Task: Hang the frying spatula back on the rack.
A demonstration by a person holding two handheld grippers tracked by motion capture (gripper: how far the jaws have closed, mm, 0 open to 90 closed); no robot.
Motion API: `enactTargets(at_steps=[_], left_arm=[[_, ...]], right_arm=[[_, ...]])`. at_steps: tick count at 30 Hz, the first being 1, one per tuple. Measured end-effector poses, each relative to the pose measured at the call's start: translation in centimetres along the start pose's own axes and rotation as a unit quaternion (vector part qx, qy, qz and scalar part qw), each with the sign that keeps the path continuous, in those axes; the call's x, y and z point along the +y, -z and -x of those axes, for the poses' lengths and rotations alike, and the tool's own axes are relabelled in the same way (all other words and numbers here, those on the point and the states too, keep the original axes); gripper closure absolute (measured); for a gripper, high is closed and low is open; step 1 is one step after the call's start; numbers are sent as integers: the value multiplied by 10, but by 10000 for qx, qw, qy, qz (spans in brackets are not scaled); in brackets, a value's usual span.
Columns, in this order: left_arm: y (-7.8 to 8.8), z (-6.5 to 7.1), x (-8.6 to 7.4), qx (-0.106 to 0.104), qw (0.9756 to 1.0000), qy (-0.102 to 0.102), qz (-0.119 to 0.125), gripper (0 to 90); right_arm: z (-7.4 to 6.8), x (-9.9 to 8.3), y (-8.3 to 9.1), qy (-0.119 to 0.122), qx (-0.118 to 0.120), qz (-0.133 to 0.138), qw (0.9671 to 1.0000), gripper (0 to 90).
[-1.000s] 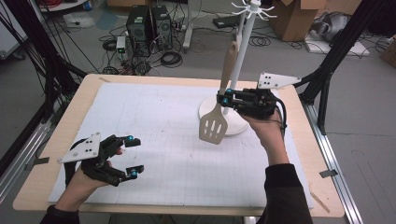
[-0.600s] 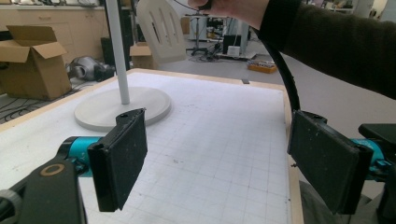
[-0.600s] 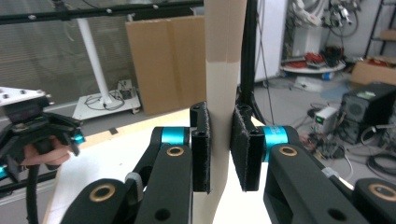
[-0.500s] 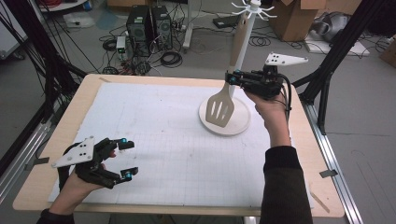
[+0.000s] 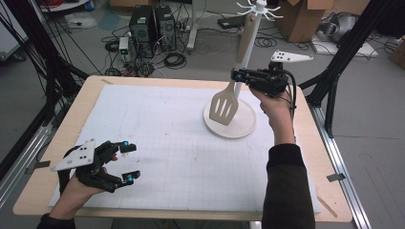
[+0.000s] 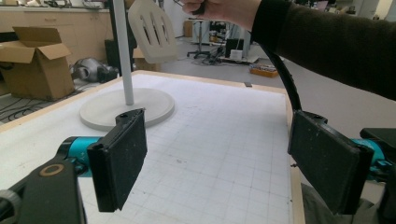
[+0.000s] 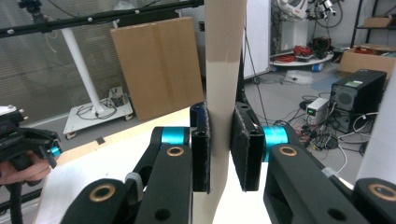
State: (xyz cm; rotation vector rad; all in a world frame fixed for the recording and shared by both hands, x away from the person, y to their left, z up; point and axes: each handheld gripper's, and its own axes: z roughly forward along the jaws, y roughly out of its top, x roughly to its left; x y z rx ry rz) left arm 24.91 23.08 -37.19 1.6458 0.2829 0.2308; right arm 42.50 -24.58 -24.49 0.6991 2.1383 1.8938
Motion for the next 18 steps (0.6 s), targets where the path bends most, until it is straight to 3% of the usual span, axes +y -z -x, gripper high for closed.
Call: enactTargets(at_steps=[18], left_arm=[[3, -1, -1, -21, 10000, 24, -4, 203]], right_arm=[[16, 1, -5, -157, -159, -95, 9997, 792]])
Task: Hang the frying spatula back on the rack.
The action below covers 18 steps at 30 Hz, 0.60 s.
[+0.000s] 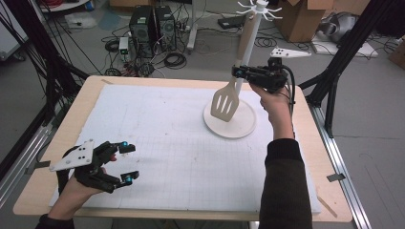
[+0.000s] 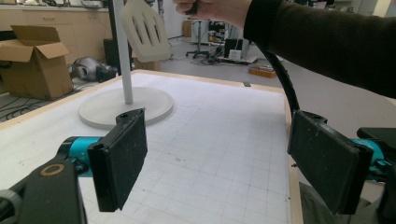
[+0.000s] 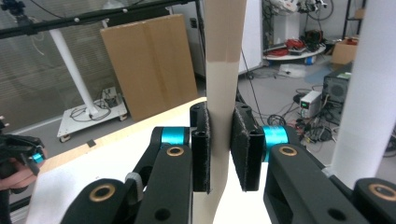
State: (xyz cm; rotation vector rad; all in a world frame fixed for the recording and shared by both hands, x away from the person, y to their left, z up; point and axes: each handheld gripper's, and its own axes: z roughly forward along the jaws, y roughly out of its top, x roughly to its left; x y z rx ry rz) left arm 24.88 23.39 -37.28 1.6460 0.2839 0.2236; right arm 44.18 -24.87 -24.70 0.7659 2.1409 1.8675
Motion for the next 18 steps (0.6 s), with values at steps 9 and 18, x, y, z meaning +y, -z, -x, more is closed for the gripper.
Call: enactTargets(at_steps=[9, 18], left_arm=[[1, -1, -1, -28, 10000, 62, 25, 203], [1, -1, -2, -16, 10000, 59, 2, 204]], right_arm=[[4, -2, -1, 20, -270, -79, 9996, 788], [3, -5, 2, 10, -433, -57, 9990, 655]])
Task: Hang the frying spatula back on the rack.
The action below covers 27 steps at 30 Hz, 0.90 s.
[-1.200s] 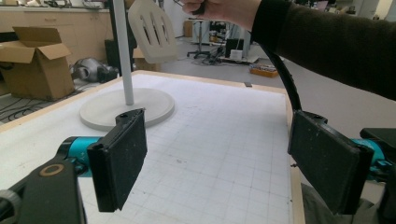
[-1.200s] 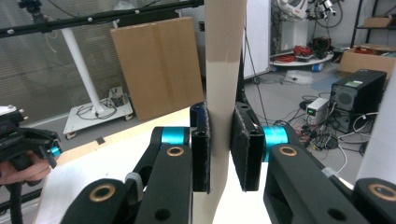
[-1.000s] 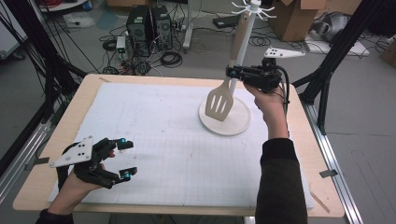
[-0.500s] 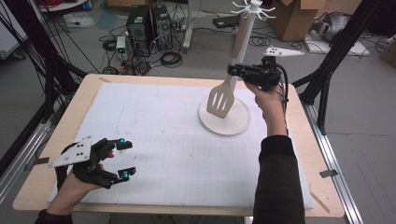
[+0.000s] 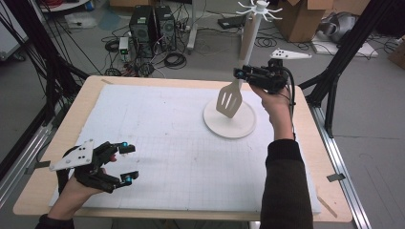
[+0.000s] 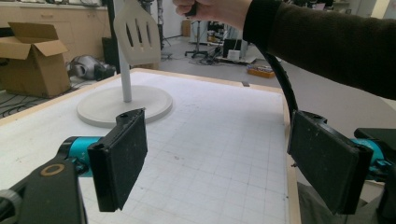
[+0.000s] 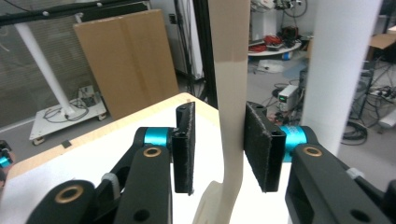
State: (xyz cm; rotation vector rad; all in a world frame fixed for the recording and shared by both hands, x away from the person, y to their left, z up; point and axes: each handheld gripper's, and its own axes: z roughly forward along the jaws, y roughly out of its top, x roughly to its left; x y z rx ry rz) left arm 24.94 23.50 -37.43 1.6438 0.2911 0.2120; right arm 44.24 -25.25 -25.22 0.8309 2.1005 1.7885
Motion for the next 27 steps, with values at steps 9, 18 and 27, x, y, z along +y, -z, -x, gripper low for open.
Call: enactTargets(at_steps=[9, 18, 27], left_arm=[[2, -1, -1, -3, 10000, 5, -20, 201], [6, -5, -3, 53, 9999, 106, -32, 182], [16, -14, -8, 242, 9995, 218, 42, 176]], right_arm=[[-7, -8, 12, 366, -457, -194, 9981, 409], [-24, -39, 49, 585, -483, -272, 9968, 235], [-52, -72, 90, 807, -147, -124, 9966, 161]])
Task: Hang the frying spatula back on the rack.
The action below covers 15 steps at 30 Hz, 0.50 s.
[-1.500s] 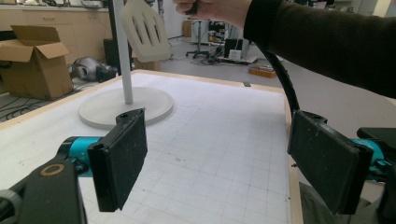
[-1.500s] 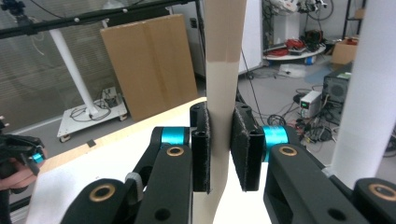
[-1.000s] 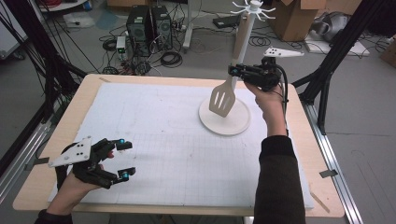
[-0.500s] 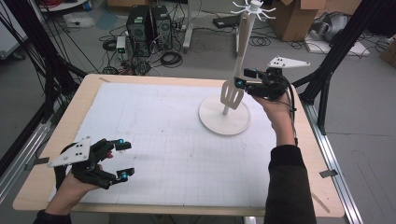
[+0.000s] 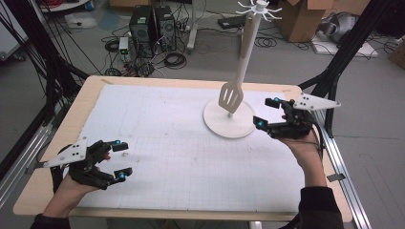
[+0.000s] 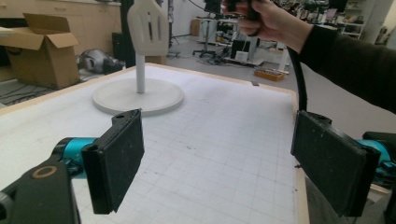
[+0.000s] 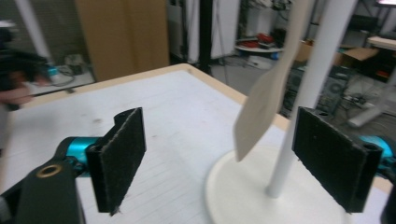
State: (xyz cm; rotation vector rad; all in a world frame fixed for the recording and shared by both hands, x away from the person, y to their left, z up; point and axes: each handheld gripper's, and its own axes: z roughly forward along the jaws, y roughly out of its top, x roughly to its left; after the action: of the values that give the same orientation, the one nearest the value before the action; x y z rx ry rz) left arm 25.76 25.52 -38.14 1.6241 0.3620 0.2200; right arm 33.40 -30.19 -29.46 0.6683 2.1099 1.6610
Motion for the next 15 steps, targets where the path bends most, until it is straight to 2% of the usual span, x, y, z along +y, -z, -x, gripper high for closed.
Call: enactTargets(at_steps=[1, 2, 4, 5, 6, 8, 10, 12, 13, 15], left_arm=[[1, -1, 0, 33, 10000, 9, 10, 176], [2, -4, -1, 56, 10000, 13, 14, 176], [2, -6, -1, 96, 9999, 35, 5, 177], [2, -7, -3, 181, 9998, 90, 3, 173], [2, -7, -3, 181, 9998, 90, 3, 173], [2, -7, -4, 183, 9998, 97, -5, 173], [2, -7, -6, 210, 9997, 115, -9, 173], [2, -8, -7, 224, 9997, 121, -35, 173], [2, -8, -7, 225, 9997, 115, -33, 173], [2, -8, -8, 246, 9996, 105, -57, 173]], right_arm=[[-4, -4, 3, 13, 67, -15, 10000, 157], [-15, -14, 10, 87, 187, 42, 9998, 152], [-19, -17, 12, 101, 200, 54, 9997, 152], [-30, -27, 16, 102, 239, 165, 9995, 152], [-30, -27, 16, 102, 239, 165, 9995, 152], [-39, -37, 17, 25, 311, 204, 9993, 150], [-51, -51, 16, 114, 439, 180, 9988, 144], [-54, -55, 16, 106, 477, 202, 9986, 141], [-56, -61, 15, 146, 622, 247, 9977, 137], [-61, -70, 13, 99, 708, 266, 9971, 135]])
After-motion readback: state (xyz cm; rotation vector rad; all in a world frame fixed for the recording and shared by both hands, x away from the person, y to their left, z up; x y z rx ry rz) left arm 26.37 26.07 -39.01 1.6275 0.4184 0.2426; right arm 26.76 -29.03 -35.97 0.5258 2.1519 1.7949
